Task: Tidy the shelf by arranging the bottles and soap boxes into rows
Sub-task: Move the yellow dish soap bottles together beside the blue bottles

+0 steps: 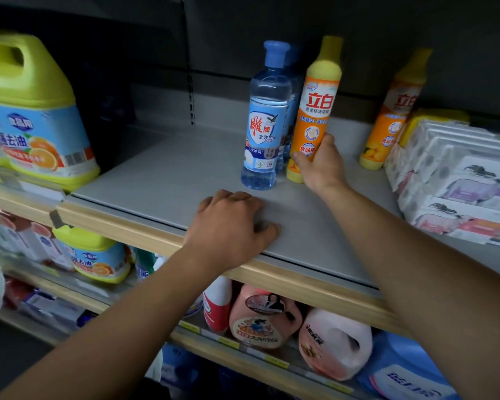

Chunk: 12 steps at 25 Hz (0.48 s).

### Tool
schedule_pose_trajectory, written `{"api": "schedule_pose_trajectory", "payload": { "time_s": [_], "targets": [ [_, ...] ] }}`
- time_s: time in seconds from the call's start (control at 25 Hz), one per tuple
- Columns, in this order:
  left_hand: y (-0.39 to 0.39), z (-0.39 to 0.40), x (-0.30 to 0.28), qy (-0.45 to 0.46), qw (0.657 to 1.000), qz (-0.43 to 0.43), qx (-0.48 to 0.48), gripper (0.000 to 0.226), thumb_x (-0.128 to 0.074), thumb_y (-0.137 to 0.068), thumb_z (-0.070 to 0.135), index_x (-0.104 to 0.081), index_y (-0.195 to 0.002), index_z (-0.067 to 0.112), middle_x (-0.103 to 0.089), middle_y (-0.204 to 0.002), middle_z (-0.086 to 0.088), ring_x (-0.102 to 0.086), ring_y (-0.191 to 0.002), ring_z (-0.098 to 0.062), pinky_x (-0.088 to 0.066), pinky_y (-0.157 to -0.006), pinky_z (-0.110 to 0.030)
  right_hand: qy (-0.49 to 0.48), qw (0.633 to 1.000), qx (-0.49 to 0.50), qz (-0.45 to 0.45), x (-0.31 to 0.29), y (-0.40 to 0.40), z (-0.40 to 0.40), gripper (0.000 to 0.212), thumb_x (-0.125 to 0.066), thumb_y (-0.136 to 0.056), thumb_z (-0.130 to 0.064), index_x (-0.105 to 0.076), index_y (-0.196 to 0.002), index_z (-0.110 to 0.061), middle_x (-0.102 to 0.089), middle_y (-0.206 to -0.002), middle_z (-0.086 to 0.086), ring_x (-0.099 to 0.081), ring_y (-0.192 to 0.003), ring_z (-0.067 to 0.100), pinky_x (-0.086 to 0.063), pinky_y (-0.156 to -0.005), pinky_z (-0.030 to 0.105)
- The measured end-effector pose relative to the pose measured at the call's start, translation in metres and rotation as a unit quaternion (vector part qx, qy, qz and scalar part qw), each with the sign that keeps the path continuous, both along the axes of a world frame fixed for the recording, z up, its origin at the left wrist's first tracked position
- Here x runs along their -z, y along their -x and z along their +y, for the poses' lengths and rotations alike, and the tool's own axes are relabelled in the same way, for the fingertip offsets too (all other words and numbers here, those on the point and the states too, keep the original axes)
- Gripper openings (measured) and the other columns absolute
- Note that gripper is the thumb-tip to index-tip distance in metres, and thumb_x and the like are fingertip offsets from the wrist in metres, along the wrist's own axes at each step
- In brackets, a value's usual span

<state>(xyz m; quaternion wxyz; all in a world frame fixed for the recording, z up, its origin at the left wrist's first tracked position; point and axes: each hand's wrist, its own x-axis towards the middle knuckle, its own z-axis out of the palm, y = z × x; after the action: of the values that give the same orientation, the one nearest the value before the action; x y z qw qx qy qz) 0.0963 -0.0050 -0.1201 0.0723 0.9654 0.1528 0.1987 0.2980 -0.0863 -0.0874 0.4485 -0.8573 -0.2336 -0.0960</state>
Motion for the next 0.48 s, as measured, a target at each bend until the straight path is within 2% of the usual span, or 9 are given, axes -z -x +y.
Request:
{"api": "schedule_pose_trajectory", "payload": {
  "time_s": [0.28, 0.4, 0.48],
  "targets": [
    [0.000, 0.001, -0.001, 0.007, 1.000, -0.004, -0.001, 0.061, -0.035, -0.078, 0.069, -0.063, -0.115, 0.029, -0.063, -0.122, 0.007, -0.051, -0.115, -0.024, -0.041, -0.098, -0.038, 0.017, 1.000, -0.007, 0.025, -0.002, -0.002, 0.000, 0.063, -0.068, -0.089, -0.036, -0.038, -0.138, -0.010, -0.050, -0.141, 0.008, -0.052, -0.126, 0.027, -0.043, -0.100, 0.038],
    [0.002, 0.000, -0.003, 0.014, 1.000, -0.001, 0.005, 0.055, -0.043, -0.082, 0.066, -0.063, -0.116, 0.028, -0.064, -0.121, 0.005, -0.052, -0.114, -0.026, -0.043, -0.096, -0.038, 0.063, 0.997, -0.015, 0.045, -0.006, 0.011, -0.022, 0.069, -0.068, -0.088, -0.043, -0.038, -0.140, -0.010, -0.048, -0.143, 0.010, -0.050, -0.127, 0.027, -0.039, -0.092, 0.029],
    [0.003, -0.001, -0.006, 0.037, 0.999, -0.004, 0.001, 0.050, -0.052, -0.084, 0.061, -0.062, -0.121, 0.029, -0.064, -0.124, 0.004, -0.053, -0.115, -0.027, -0.044, -0.095, -0.037, 0.101, 0.995, -0.026, 0.004, -0.006, 0.030, -0.051, 0.063, -0.064, -0.089, -0.045, -0.043, -0.138, -0.011, -0.050, -0.141, 0.010, -0.049, -0.127, 0.026, -0.036, -0.092, 0.026]
  ]
}}
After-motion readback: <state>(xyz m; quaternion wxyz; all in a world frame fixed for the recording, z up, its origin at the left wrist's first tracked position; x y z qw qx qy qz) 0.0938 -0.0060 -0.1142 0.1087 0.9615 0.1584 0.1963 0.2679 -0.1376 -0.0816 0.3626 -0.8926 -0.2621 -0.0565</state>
